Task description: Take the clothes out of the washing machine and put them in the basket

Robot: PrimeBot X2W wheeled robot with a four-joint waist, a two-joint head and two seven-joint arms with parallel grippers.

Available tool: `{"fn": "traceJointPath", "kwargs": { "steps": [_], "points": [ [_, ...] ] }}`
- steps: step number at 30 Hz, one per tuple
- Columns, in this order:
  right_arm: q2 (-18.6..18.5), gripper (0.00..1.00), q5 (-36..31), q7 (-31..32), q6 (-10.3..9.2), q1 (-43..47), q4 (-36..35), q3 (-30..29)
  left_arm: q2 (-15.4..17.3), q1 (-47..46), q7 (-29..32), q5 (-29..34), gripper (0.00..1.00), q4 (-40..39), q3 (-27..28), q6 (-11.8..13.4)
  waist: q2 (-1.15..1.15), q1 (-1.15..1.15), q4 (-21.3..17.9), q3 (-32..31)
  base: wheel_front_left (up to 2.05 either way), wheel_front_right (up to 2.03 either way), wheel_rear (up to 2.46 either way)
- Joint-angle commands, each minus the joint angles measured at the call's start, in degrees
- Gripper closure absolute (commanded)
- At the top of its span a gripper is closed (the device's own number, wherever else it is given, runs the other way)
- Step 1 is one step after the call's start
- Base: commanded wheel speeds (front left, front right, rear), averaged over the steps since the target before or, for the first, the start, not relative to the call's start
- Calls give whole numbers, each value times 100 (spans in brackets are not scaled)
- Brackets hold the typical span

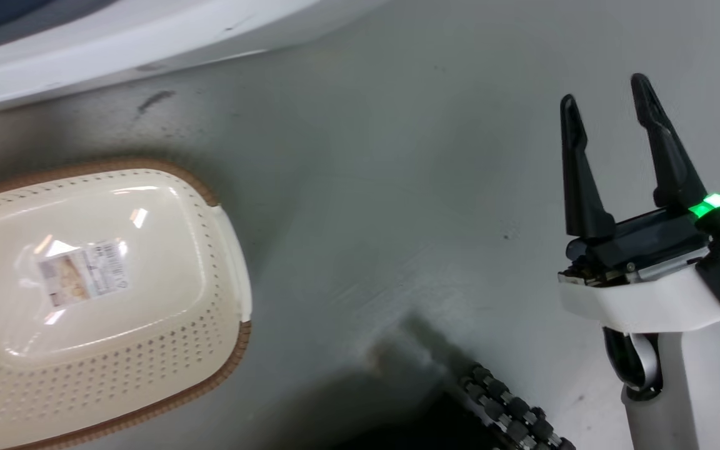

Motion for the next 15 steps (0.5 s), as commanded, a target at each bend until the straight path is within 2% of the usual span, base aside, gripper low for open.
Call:
{"fn": "traceJointPath", "kwargs": {
  "steps": [1, 6, 9, 15],
  "points": [
    [12, 0, 48, -12, -6, -15, -63, 54, 95, -182, 161, -54, 0, 51, -74, 10, 0, -2, -222, 225, 0, 0, 0],
    [13, 0, 158, -12, -6, 113, -125, 150, 338, -620, 846, -171, 0, 220, -375, 9, 0, -2, -338, 368, 0, 0, 0],
    [13, 0, 192, -12, -6, 188, -160, 134, 390, -786, 1196, -354, 0, 383, -314, 13, 0, -2, -346, 405, 0, 0, 0],
    [12, 0, 153, -12, -6, 296, -262, 166, 484, -812, 1464, -389, 0, 499, -385, 16, 0, -2, -326, 477, 0, 0, 0]
  ]
}}
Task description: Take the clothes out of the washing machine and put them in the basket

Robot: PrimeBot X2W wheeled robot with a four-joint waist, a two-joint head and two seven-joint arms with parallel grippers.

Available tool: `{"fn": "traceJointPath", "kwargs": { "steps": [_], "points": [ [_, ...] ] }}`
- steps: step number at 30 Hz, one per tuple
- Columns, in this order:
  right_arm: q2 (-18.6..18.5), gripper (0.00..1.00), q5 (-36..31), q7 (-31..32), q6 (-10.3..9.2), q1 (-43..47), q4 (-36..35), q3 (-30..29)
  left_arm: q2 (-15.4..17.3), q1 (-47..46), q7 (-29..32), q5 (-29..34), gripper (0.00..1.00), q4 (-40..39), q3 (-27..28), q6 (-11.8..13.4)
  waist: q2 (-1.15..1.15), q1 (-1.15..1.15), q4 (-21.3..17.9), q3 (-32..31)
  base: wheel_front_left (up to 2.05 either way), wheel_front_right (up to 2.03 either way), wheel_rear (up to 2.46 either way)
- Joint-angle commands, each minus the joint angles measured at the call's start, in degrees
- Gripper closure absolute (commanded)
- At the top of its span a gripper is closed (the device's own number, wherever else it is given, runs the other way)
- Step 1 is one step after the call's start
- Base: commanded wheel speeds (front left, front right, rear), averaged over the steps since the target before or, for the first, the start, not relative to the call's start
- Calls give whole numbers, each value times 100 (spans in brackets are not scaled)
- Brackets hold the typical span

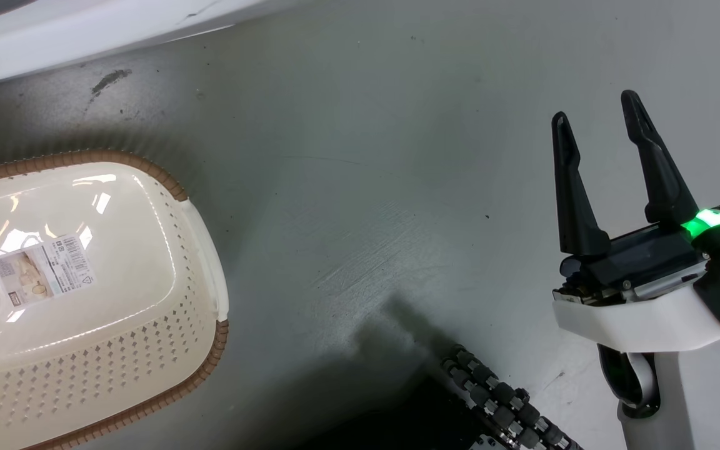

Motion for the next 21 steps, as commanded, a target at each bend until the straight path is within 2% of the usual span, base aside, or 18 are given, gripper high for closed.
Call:
{"fn": "traceJointPath", "kwargs": {
  "steps": [1, 2, 3, 4, 5, 13, 17, 21],
  "points": [
    [11, 0, -34, -12, -6, 54, -43, 6, 92, 40, 84, -17, 0, 109, -36, 14, 0, 0, 11, 15, 0, 0, 0],
    [11, 0, -41, -12, -6, 59, -45, 2, 100, 52, 125, -36, 0, 124, -56, 13, 0, 0, 17, 23, 0, 0, 0],
    [11, 0, -44, -12, -6, 58, -47, -4, 101, 53, 171, -63, 8, 143, -60, 13, 0, 0, 23, 31, 0, 0, 0],
    [11, 0, -42, -12, -6, 53, -45, -12, 88, 64, 220, -100, 64, 161, -72, 12, 0, 0, 30, 38, 0, 0, 0],
    [11, 0, -40, -12, -6, 41, -45, -20, 65, 86, 253, -143, 100, 151, -108, 11, 0, 0, 39, 44, 0, 0, 0],
    [11, 0, -61, -12, -6, -167, 10, -3, 207, 15, -117, -389, 100, -112, -265, 8, 0, 0, 44, 30, 0, 0, 0],
    [11, 0, -57, -12, -6, -323, 61, -34, 161, 38, -778, -543, 100, -248, -134, 64, 0, 0, 29, -71, 0, 0, 0],
    [7, 0, -201, -12, -6, -324, 139, -233, -8, 352, -1603, -748, 100, -178, -16, 126, 0, 0, 220, -369, 0, 0, 0]
  ]
}}
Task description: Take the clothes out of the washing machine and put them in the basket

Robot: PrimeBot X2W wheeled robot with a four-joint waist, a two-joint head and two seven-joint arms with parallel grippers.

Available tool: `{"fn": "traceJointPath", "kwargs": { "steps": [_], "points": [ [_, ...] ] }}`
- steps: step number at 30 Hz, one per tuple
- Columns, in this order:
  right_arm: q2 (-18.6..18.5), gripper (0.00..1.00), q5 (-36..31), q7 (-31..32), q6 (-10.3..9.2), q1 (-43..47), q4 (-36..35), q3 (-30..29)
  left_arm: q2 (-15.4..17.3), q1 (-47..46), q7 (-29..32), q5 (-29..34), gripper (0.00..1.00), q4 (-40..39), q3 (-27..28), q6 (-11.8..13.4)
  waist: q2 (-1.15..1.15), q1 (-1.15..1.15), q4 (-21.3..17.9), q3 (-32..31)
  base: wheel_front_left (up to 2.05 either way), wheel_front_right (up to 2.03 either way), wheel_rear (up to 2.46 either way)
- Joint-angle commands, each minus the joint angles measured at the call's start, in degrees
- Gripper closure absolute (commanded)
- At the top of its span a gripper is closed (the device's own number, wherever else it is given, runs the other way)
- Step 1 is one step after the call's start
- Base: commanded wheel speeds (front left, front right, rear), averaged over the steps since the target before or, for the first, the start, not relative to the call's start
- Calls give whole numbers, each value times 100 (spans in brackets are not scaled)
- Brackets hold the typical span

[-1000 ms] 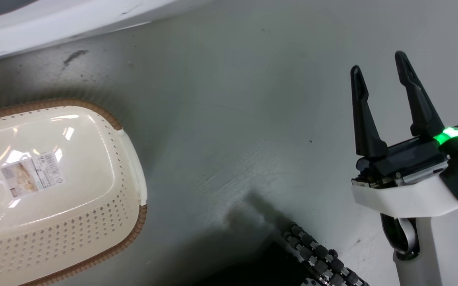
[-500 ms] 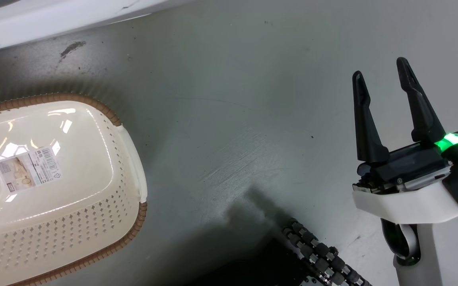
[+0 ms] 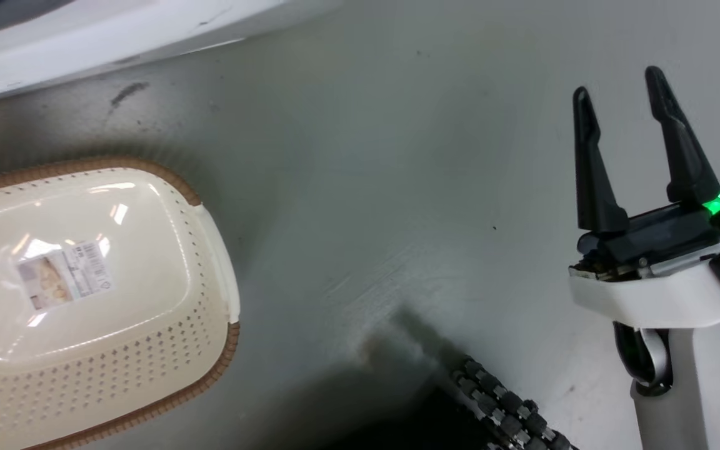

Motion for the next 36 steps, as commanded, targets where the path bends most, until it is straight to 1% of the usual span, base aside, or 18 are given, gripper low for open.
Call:
{"fn": "traceJointPath", "kwargs": {
  "steps": [1, 3, 6, 9, 18, 19, 22, 24, 25, 27, 28, 29, 30, 31, 32, 36],
  "points": [
    [6, 0, -74, -12, -6, -49, 47, -106, -85, 173, -401, -151, 100, 28, 88, 18, 0, 0, 190, -259, 0, 0, 0],
    [4, 0, -168, -12, -6, 1, 125, -240, -281, 449, -847, -300, 100, 123, 149, 2, 0, 0, 320, -468, 0, 0, 0],
    [5, 0, -287, -13, -6, 126, 247, -439, -487, 774, -1531, -408, 100, 190, 149, 6, 0, 0, 555, -803, 0, 0, 0],
    [3, 0, -450, -13, -6, 218, 311, -519, -682, 1181, -2195, -477, 100, 270, 151, 23, 0, 0, 748, -1137, 0, 0, 0],
    [1, 0, -840, -12, -6, 576, 505, -734, -1326, 2503, -4004, -795, 100, 544, 256, 194, 0, 0, 1222, -2134, 0, 0, 0],
    [1, 0, -840, -12, -6, 576, 505, -734, -1326, 2503, -4004, -795, 100, 544, 256, 194, 0, 0, 1222, -2134, 0, 0, 0],
    [2, 0, -937, -12, -6, 707, 578, -799, -1571, 2950, -4383, -853, 100, 571, 244, 209, 0, 0, 1383, -2448, 0, 0, 0],
    [2, 0, -989, -12, -6, 791, 618, -800, -1706, 3234, -4496, -907, 100, 519, 292, 253, 0, 0, 1466, -2656, 0, 0, 0],
    [1, 0, -965, -12, -6, 893, 652, -847, -1848, 3519, -4542, -960, 100, 385, 369, 277, 0, 0, 1551, -2854, 0, 0, 0],
    [1, 0, -942, -12, -6, 987, 681, -930, -1956, 3780, -4555, -974, 100, 18, 516, 320, 0, 0, 1643, -3031, 0, 0, 0],
    [3, 0, -981, -12, -6, 1067, 716, -971, -2017, 4156, -4557, -931, 100, -414, 700, 371, 0, 0, 1712, -3193, 0, 0, 0],
    [3, 0, -994, -12, -6, 1106, 733, -964, -2042, 4354, -4552, -907, 100, -613, 800, 390, 0, 0, 1734, -3276, 0, 0, 0],
    [3, 0, -994, -12, -6, 1106, 733, -964, -2042, 4354, -4552, -907, 100, -613, 800, 390, 0, 0, 1734, -3276, 0, 0, 0],
    [1, 0, -1029, -12, -6, 1175, 750, -964, -2104, 4691, -4551, -808, 100, -1080, 985, 433, 0, 0, 1786, -3424, 0, 0, 0],
    [1, 0, -1029, -12, -6, 1175, 750, -964, -2104, 4691, -4551, -808, 100, -1080, 985, 433, 0, 0, 1786, -3424, 0, 0, 0],
    [2, 0, -1087, -12, -6, 1265, 783, -1002, -2266, 5319, -4549, -621, 100, -1873, 1341, 439, 0, 0, 1907, -3671, 0, 0, 0]
  ]
}}
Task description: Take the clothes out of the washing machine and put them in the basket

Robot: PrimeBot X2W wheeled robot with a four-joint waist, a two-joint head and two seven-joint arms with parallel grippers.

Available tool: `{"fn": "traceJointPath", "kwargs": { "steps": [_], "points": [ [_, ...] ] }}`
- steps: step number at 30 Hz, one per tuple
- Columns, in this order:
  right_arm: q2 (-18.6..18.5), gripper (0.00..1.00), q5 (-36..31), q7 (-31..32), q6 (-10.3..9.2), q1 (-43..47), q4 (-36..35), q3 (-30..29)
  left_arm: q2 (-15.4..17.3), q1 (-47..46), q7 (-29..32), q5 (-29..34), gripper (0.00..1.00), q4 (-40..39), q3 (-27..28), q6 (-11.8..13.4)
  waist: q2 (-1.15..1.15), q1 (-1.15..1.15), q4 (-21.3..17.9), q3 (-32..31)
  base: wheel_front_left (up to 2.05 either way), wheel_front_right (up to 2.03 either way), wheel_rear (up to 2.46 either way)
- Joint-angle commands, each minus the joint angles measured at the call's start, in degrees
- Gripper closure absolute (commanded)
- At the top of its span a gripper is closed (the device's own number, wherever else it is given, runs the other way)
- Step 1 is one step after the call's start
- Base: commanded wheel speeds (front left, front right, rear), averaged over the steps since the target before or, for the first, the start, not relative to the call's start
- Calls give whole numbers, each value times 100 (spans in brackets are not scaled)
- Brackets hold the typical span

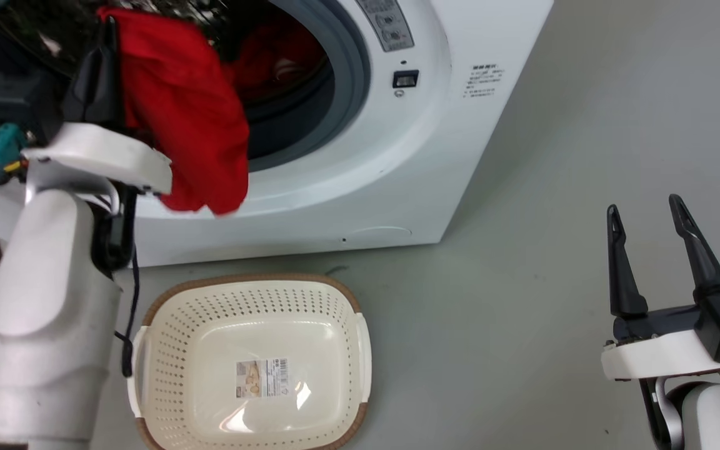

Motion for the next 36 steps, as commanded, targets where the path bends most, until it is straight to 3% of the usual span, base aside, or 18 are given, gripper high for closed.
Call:
{"fn": "traceJointPath", "kwargs": {
  "steps": [1, 11, 17, 26, 36],
  "points": [
    [-2, 0, -12, -12, -6, 81, 29, -18, -59, 209, -14, 65, 100, -157, 69, -17, 0, 2, 166, -220, 0, 0, 0],
    [0, 0, -123, -12, -6, 330, 99, -16, -544, 1502, -15, 476, 100, -1619, 481, -195, 0, 2, 507, -668, 0, 0, 0],
    [-1, 0, -189, -12, -6, 341, 51, -20, -608, 2137, -15, 497, 100, -1789, 356, -340, 0, 2, 682, -610, 0, 0, 0],
    [-1, 0, -310, -12, -6, 172, -58, -77, -570, 2627, -15, 528, 100, -1081, 12, -456, 0, 2, 821, -127, 0, 0, 0],
    [0, 0, -532, -12, -6, -159, -228, -279, -834, 1845, -16, 779, 100, 685, -504, -524, 0, 2, 938, 996, 0, 0, 0]
  ]
}}
